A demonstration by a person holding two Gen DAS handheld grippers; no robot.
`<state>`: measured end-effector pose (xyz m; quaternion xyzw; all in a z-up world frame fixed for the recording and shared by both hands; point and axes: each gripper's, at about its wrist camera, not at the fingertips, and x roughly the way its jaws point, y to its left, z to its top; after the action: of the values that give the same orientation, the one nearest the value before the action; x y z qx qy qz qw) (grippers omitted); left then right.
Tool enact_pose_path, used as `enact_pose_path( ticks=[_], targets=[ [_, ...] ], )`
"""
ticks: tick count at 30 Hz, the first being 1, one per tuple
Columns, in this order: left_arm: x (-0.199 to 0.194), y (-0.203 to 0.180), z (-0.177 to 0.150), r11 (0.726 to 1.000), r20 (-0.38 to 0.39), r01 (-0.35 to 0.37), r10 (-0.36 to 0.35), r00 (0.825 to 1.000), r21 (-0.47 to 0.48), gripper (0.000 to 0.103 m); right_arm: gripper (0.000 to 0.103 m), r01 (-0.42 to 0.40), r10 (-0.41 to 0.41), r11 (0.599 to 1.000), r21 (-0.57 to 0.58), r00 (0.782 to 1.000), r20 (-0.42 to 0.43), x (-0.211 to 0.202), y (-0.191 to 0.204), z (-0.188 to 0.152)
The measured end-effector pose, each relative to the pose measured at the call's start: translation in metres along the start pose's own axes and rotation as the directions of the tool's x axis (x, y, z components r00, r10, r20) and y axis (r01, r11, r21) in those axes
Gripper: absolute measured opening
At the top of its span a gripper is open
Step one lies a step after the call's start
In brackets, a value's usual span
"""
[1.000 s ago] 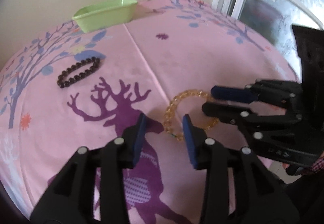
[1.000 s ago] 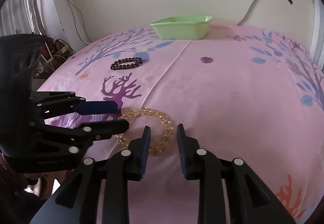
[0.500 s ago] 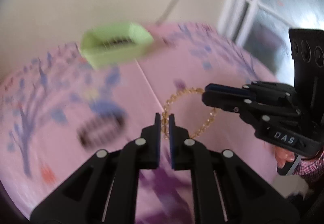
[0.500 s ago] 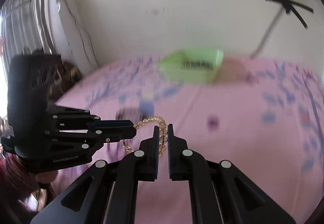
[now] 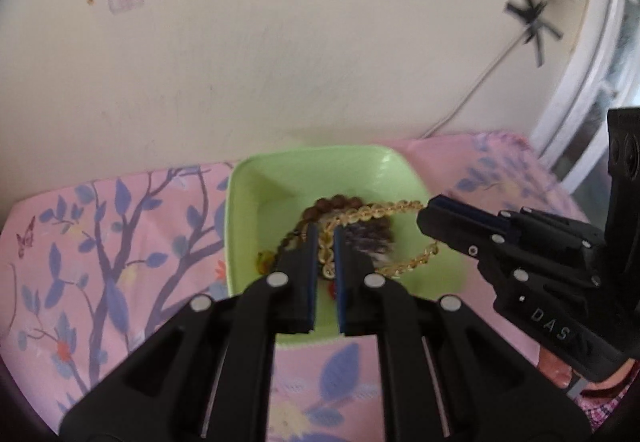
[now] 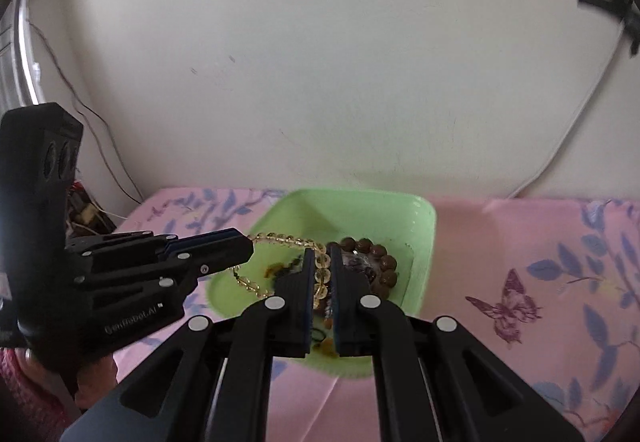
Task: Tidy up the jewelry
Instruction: 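Carry the amber bracelet into the green bowl and open the left gripper, then move both grippers back toward the black bead bracelet on the sheet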
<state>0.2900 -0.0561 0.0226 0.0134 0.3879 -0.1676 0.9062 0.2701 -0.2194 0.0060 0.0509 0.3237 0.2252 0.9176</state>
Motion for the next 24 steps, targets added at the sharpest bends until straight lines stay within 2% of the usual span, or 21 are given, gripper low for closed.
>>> enact_pose_path(
  ticks=[4, 8, 11, 14, 18, 24],
  targets=[
    [0.017, 0.003, -0.002, 1.000, -0.021, -0.016, 0.016, 1.000, -0.010, 0.007, 0.000, 0.009, -0.009, 1.000, -0.002, 0.999, -0.039, 0.024, -0.007, -0.003],
    [0.030, 0.005, -0.001, 0.998, -0.049, -0.063, 0.063, 0.997, 0.002, 0.007, 0.000, -0.020, 0.020, 1.000, 0.002, 0.997, -0.075, 0.040, -0.009, 0.000],
    [0.035, 0.008, -0.001, 0.996, -0.058, -0.088, 0.087, 0.994, -0.016, 0.015, 0.000, -0.016, 0.016, 1.000, 0.001, 0.995, -0.097, 0.046, -0.007, 0.002],
    [0.026, 0.011, -0.005, 0.996, -0.046, -0.084, 0.082, 0.996, -0.033, 0.015, 0.000, -0.025, 0.026, 1.000, 0.017, 0.997, -0.067, 0.036, -0.006, 0.000],
    [0.002, 0.005, -0.019, 0.990, -0.009, -0.139, 0.138, 0.990, -0.013, 0.015, 0.000, -0.009, 0.009, 1.000, 0.016, 1.000, -0.025, 0.015, -0.001, -0.012],
    [-0.032, -0.013, -0.061, 0.985, 0.020, -0.171, 0.171, 0.985, 0.004, 0.015, 0.000, 0.004, -0.005, 1.000, 0.028, 1.000, 0.029, -0.035, 0.013, -0.053]
  ],
)
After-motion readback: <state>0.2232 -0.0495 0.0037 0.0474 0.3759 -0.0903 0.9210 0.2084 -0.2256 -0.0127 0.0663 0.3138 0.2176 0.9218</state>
